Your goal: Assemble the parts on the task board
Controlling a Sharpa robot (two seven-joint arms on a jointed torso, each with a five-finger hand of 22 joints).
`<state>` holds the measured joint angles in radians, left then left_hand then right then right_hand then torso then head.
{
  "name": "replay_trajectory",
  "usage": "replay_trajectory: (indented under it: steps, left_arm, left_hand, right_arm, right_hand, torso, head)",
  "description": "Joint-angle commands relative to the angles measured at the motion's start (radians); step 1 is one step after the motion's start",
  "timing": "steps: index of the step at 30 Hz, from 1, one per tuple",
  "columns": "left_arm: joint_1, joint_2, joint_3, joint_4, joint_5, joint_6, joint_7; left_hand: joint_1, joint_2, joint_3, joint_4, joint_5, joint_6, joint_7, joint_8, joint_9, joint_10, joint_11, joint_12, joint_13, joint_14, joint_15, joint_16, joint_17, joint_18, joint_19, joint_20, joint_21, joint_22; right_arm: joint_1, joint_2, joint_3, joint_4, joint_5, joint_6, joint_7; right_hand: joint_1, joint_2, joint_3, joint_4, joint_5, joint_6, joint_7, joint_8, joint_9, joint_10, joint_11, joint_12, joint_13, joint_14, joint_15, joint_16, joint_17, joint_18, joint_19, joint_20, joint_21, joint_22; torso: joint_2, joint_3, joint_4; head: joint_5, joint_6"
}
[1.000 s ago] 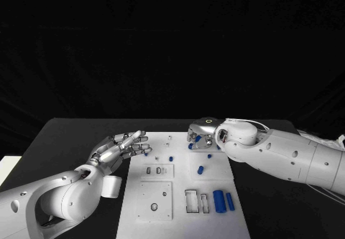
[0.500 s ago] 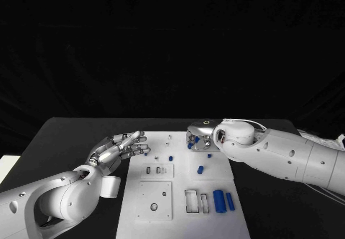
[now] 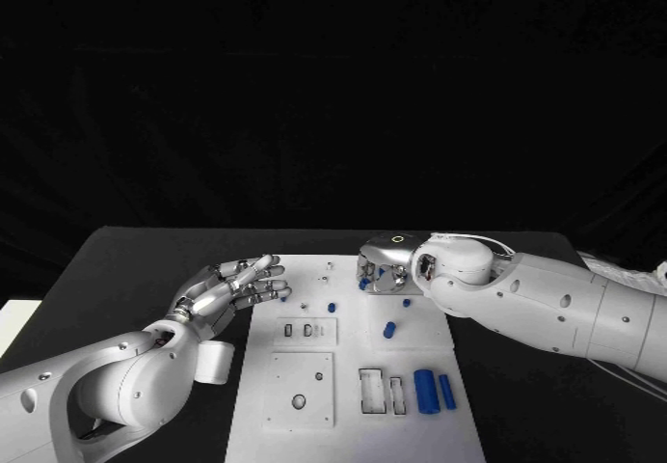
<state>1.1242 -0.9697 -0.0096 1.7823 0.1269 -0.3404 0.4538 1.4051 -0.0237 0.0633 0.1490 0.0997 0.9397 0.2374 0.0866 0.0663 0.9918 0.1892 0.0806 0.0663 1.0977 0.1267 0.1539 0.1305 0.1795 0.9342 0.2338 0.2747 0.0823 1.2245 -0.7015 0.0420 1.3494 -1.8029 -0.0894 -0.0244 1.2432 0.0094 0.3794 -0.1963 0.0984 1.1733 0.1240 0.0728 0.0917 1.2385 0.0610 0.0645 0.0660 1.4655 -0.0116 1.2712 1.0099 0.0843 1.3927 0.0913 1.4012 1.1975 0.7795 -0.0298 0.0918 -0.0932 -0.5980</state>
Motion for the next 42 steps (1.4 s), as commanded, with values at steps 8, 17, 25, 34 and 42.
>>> replay_trajectory:
  steps: [8,17,25,34,42]
  left_arm:
    - [0.001,0.004,0.001,-0.005,0.002,0.008,0.003]
    - [0.001,0.010,0.001,-0.004,0.002,0.012,0.001]
    - [0.001,0.008,0.001,-0.001,0.002,0.011,-0.001]
    - [0.001,0.005,0.001,0.005,0.002,0.013,-0.004]
    - [0.001,0.004,0.001,0.007,0.002,0.013,-0.004]
  left_hand:
    - [-0.002,0.010,-0.001,-0.007,-0.001,-0.001,0.011,-0.008,-0.001,-0.005,0.002,-0.007,-0.001,0.003,0.008,-0.006,0.002,0.004,-0.001,0.007,-0.007,-0.002]
    - [-0.002,0.010,-0.002,-0.008,-0.001,-0.001,0.011,-0.008,-0.001,-0.005,0.002,-0.008,-0.001,0.002,0.008,-0.006,0.002,0.004,-0.001,0.008,-0.007,-0.003]
    - [-0.003,0.009,-0.002,-0.008,-0.001,-0.001,0.011,-0.009,-0.001,-0.005,0.002,-0.008,-0.001,0.002,0.008,-0.007,0.002,0.004,-0.001,0.008,-0.007,-0.003]
    - [-0.003,0.010,-0.002,-0.008,-0.001,-0.001,0.012,-0.009,-0.001,-0.005,0.002,-0.008,-0.001,0.002,0.008,-0.007,0.002,0.004,-0.001,0.008,-0.008,-0.003]
    - [-0.003,0.010,-0.002,-0.008,-0.001,-0.001,0.012,-0.009,-0.001,-0.005,0.002,-0.008,-0.001,0.002,0.008,-0.007,0.002,0.004,-0.001,0.008,-0.008,-0.003]
  right_arm:
    - [0.010,0.029,0.009,0.001,-0.016,-0.130,-0.060]
    - [0.013,0.095,0.010,-0.057,-0.024,-0.169,-0.067]
    - [0.013,0.122,0.010,-0.076,-0.025,-0.142,-0.066]
    - [0.011,0.149,0.010,-0.119,-0.028,-0.130,-0.069]
    - [0.011,0.172,0.010,-0.150,-0.022,-0.121,-0.056]
  right_hand:
    - [-0.010,0.003,0.027,0.025,-0.022,0.014,-0.007,-0.001,0.016,0.011,-0.002,-0.002,0.000,0.019,-0.010,0.004,0.000,-0.005,-0.002,-0.008,0.003,0.000]
    - [-0.010,-0.001,0.033,0.029,-0.022,0.012,-0.006,-0.003,0.016,0.009,-0.002,-0.003,-0.001,0.019,-0.010,0.005,0.001,-0.005,-0.001,-0.008,0.004,0.003]
    - [-0.010,-0.008,0.038,0.031,-0.025,0.011,-0.005,-0.005,0.017,0.007,-0.001,-0.003,-0.001,0.019,-0.010,0.006,0.002,-0.005,-0.002,-0.008,0.004,0.002]
    - [-0.011,-0.010,0.041,0.034,-0.026,0.009,-0.004,-0.006,0.017,0.005,0.000,-0.004,-0.001,0.019,-0.009,0.005,0.000,-0.005,-0.002,-0.007,0.004,0.002]
    - [-0.012,-0.012,0.043,0.036,-0.027,0.009,-0.004,-0.006,0.017,0.004,0.001,-0.004,-0.001,0.018,-0.009,0.004,-0.001,-0.005,-0.003,-0.007,0.003,0.000]
  torso:
    - [0.002,-0.0030,0.0045]
    - [0.005,-0.0045,0.0092]
    - [0.008,-0.0079,0.0133]
    - [0.009,-0.0077,0.0165]
    - [0.010,-0.0084,0.0142]
  head:
    - [0.003,0.014]
    - [0.011,0.016]
    - [0.005,0.014]
    - [0.009,0.010]
    - [0.014,0.009]
